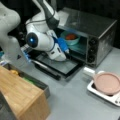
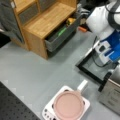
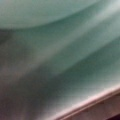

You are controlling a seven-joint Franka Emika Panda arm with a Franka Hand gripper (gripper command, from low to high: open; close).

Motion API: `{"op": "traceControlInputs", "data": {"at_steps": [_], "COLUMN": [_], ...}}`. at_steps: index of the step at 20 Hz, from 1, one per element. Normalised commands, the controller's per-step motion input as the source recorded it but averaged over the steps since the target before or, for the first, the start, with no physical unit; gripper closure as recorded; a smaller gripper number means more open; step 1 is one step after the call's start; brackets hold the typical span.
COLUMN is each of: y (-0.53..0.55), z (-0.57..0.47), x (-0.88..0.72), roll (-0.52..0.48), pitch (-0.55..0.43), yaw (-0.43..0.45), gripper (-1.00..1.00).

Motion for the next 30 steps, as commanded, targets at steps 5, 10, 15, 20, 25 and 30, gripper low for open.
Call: {"op": "traceControlInputs", "data": {"at_steps": [5, 10, 15, 20, 25, 30], "y": [0.12, 0.11, 0.07, 0.06, 0.06, 0.06], "z": [0.06, 0.04, -0.02, -0.05, -0.06, -0.06], "x": [-0.06, -0.05, -0.04, -0.05, -0.05, -0.06], "roll": [0.051, 0.039, 0.01, 0.004, 0.005, 0.005], "pitch": [0.008, 0.006, -0.012, -0.074, -0.082, -0.082], "yaw": [-0.113, -0.118, -0.115, -0.057, -0.049, -0.049], "gripper": [1.0, 1.0, 1.0, 1.0, 1.0, 1.0]}}
